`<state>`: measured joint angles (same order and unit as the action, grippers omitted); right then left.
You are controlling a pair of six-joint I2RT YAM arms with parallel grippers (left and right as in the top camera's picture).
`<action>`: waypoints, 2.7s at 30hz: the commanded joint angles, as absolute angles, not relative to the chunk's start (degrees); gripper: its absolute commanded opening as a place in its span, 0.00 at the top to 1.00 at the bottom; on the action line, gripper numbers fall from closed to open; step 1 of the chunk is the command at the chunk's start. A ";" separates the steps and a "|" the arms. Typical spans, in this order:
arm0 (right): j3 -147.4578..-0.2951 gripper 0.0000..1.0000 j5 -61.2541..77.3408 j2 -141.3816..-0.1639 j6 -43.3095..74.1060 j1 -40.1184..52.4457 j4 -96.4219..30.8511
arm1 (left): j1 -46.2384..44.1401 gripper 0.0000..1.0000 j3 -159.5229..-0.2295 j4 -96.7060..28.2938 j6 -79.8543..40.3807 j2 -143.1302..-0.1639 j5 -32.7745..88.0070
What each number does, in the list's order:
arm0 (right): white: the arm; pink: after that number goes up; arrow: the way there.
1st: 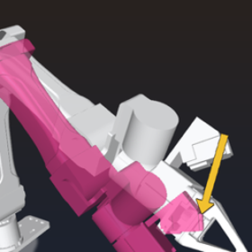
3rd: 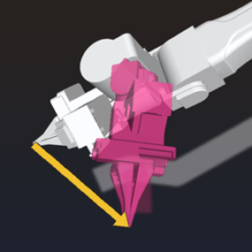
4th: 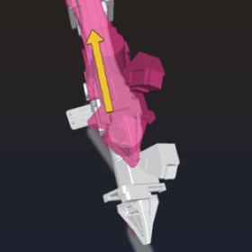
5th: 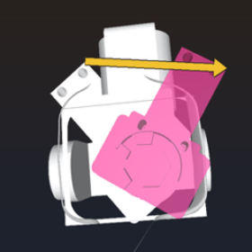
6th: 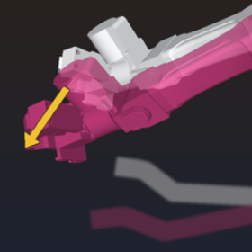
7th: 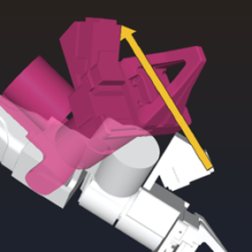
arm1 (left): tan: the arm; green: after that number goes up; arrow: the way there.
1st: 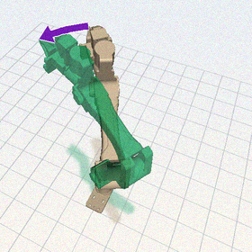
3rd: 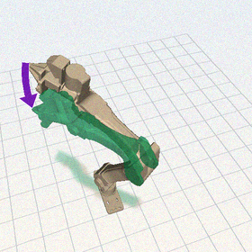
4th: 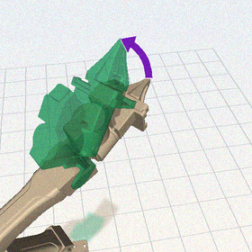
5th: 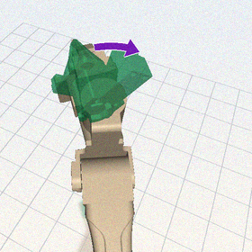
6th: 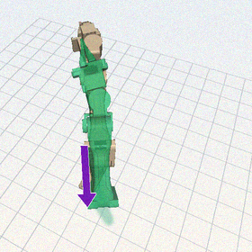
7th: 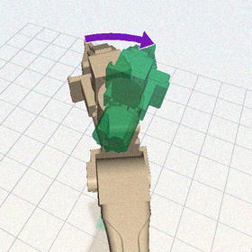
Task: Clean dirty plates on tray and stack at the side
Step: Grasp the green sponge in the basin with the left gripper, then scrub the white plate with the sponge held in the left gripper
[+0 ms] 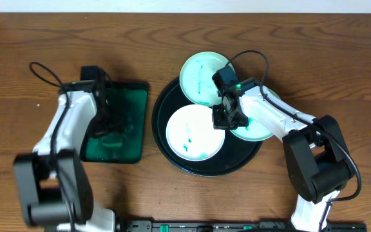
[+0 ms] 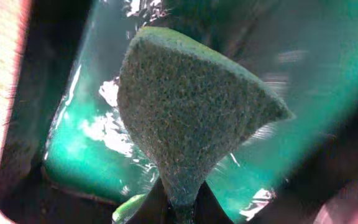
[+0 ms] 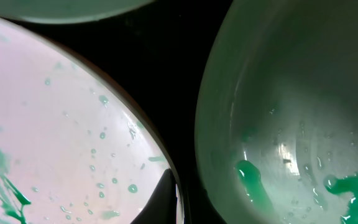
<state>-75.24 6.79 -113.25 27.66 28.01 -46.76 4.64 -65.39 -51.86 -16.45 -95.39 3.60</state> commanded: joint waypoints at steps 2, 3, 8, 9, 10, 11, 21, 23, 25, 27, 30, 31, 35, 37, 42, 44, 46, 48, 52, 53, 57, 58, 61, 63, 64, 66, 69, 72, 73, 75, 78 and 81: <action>-75.20 0.99 -2.44 -113.58 30.63 26.85 -44.31 | 3.66 0.93 -67.90 -52.03 -16.32 -86.76 9.78; -75.20 0.99 -3.27 -113.58 30.74 26.89 -44.14 | 3.14 0.93 -67.90 -51.96 -16.53 -85.67 10.13; -75.20 0.99 -4.62 -113.58 32.18 27.11 -43.94 | -2.07 0.93 -67.88 -51.68 -18.76 -83.46 10.13; -75.20 0.99 -4.43 -113.58 32.12 27.16 -43.99 | -3.36 0.93 -67.83 -51.53 -19.75 -83.68 10.11; -75.20 0.99 -4.45 -113.58 32.12 27.27 -44.14 | -4.91 0.93 -67.83 -51.24 -20.75 -84.05 10.11; -75.20 0.99 -4.45 -113.58 32.10 27.44 -44.40 | -6.02 0.93 -67.81 -50.89 -21.47 -84.38 10.13; -75.20 0.99 -4.75 -113.58 29.08 29.15 -44.56 | -21.71 0.93 -67.72 -40.91 -32.60 -93.78 10.11; -75.20 0.99 -4.73 -113.58 29.08 29.12 -44.56 | -23.53 0.93 -67.72 -38.89 -35.22 -96.62 10.15; -75.20 0.99 -4.73 -113.58 29.08 29.12 -44.58 | -25.06 0.93 -67.72 -36.36 -36.84 -99.77 12.53; -75.20 0.99 -4.73 -113.58 29.08 29.12 -44.58 | -26.26 0.93 -67.72 -32.27 -37.21 -103.20 17.89; -75.20 0.99 -4.73 -113.58 29.08 29.12 -44.56 | -27.33 0.93 -67.72 -27.18 -40.16 -107.77 22.70; -75.20 0.99 -4.75 -113.58 29.08 29.12 -44.56 | -27.53 0.93 -67.72 -25.85 -41.04 -109.08 23.77; -75.20 0.99 -4.97 -113.58 29.06 29.15 -44.60 | -27.57 0.93 -67.72 -24.95 -41.25 -112.33 24.82; -75.20 0.99 -4.97 -113.58 29.06 29.15 -44.62 | -27.14 0.93 -67.75 -28.14 -41.45 -112.44 19.79; -75.20 0.99 -5.10 -113.58 29.08 29.15 -44.58 | -25.78 0.92 -68.58 -39.64 -41.89 -112.29 0.84; -75.20 0.99 -5.10 -113.58 29.08 29.15 -44.56 | -25.10 0.93 -69.01 -42.26 -40.91 -112.29 -2.42; -75.20 0.99 -5.10 -113.58 29.08 29.15 -44.51 | -24.53 0.93 -69.47 -44.80 -39.92 -112.29 -6.39; -75.20 0.99 -5.13 -113.58 29.08 29.15 -44.53 | -24.38 0.93 -69.56 -46.39 -39.88 -112.29 -10.68; -75.20 0.99 -5.13 -113.58 29.08 29.15 -44.51 | -24.56 0.93 -69.56 -44.12 -36.47 -112.29 -5.08; -75.20 0.99 -5.13 -113.58 29.08 29.15 -44.51 | -24.56 0.93 -69.56 -43.05 -35.46 -112.31 -1.58; -75.20 0.99 -5.13 -113.58 29.08 29.15 -44.51 | -24.77 0.93 -69.06 -36.71 -34.61 -112.31 14.92; -75.20 0.99 -5.13 -113.58 29.10 29.15 -44.51 | -25.26 0.93 -68.47 -33.45 -34.54 -112.31 20.27; -75.20 0.99 -5.13 -113.58 29.08 29.15 -44.53 | -26.92 0.93 -67.92 -28.56 -34.59 -112.55 26.87; -75.20 0.99 -5.13 -113.58 29.08 29.15 -44.56 | -28.53 0.93 -67.92 -26.89 -34.76 -112.75 29.12; -75.20 0.99 -5.13 -113.58 29.08 29.15 -44.56 | -29.32 0.93 -67.92 -26.55 -34.76 -112.79 29.56; -75.20 0.99 -5.13 -113.58 29.10 29.15 -44.56 | -30.96 0.93 -67.92 -26.41 -34.76 -112.79 29.56; -75.20 0.99 -5.13 -113.58 29.08 29.15 -44.56 | -32.77 0.93 -67.92 -26.44 -35.14 -112.86 29.56; -75.20 0.99 -5.13 -113.58 29.08 29.15 -44.56 | -33.52 0.92 -67.92 -26.44 -36.53 -112.86 29.87; -75.20 0.99 -5.13 -113.58 29.08 29.15 -44.56 | -33.52 0.93 -67.92 -26.44 -36.51 -112.86 30.33; -75.20 0.99 -5.13 -113.58 29.08 29.15 -44.58 | -33.34 0.93 -67.92 -26.72 -36.51 -112.86 30.68; -75.20 0.99 -5.13 -113.58 29.08 29.15 -44.58 | -32.23 0.93 -67.92 -28.05 -36.56 -112.81 30.65; -75.20 0.99 -5.13 -113.58 29.08 29.15 -44.60 | -30.00 0.93 -67.94 -29.85 -36.77 -112.09 29.39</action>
<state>-75.26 -2.37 -113.21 28.67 29.34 -45.01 -31.46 -69.01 -27.90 -36.18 -111.24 28.10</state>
